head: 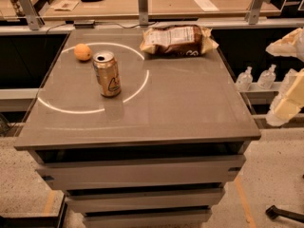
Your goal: Knock orange can over
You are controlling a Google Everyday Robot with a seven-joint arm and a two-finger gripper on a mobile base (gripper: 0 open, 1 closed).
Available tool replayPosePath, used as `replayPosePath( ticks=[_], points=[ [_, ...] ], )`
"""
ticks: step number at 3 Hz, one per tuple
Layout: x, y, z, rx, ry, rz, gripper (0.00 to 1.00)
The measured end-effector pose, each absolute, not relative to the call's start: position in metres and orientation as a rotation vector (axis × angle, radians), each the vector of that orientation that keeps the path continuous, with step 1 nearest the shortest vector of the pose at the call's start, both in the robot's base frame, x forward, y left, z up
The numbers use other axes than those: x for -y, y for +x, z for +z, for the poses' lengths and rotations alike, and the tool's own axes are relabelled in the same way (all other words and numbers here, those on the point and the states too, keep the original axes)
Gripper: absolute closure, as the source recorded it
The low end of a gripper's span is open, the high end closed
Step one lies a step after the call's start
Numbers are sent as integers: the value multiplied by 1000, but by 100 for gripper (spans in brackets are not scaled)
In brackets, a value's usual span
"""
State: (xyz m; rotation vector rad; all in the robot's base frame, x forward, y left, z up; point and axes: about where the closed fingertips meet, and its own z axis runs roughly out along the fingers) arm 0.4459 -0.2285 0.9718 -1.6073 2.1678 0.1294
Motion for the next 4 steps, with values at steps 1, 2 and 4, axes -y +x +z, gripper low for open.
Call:
replayPosePath(
  ticks=[1,2,4],
  points=[
    [235,450,956,-2099,-1497,353,0],
    [227,450,957,-2006,-1405,544,0],
    [184,447,936,-1897,-1348,464,0]
  ],
)
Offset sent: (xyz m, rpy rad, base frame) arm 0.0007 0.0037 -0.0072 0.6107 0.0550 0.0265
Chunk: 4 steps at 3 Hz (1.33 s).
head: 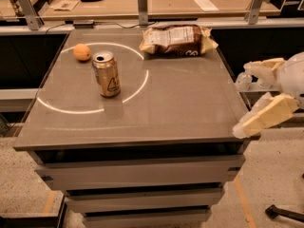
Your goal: Knock orange can over
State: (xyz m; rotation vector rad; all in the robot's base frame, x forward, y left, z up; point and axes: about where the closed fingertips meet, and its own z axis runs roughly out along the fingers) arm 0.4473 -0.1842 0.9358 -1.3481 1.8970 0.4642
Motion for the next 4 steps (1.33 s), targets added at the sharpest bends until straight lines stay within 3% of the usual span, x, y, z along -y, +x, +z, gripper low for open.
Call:
replayPosePath(
  ticks=[4],
  points=[
    [136,481,881,-1894,-1273,353,0]
  ],
)
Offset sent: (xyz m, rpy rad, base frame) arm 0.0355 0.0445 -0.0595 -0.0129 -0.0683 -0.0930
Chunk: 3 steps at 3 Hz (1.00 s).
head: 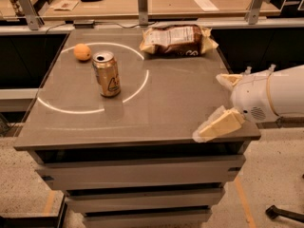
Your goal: Knock orange can over
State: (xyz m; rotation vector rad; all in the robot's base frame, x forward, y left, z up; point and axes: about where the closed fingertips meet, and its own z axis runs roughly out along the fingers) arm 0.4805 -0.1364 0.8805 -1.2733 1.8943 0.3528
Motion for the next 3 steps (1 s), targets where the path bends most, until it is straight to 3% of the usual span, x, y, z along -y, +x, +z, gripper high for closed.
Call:
replayPosePath(
  ticks=[3],
  points=[
    [117,493,884,-1945,-1381,285,0]
  ],
)
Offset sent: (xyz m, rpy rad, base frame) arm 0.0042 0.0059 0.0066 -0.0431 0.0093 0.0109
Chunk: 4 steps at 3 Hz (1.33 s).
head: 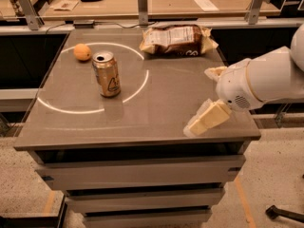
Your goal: Knock orange can over
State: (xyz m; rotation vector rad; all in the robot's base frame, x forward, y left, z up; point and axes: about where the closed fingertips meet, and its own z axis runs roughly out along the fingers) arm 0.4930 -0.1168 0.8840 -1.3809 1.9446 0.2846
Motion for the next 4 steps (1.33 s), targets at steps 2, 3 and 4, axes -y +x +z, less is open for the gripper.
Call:
replayPosePath(
  ticks=[2,3,4],
  points=[
    [61,510,901,-1877,-1336,382,0],
    [24,517,903,-1795,-1323,477,0],
    [-13,522,903,-1686,-1326,555,0]
  ],
)
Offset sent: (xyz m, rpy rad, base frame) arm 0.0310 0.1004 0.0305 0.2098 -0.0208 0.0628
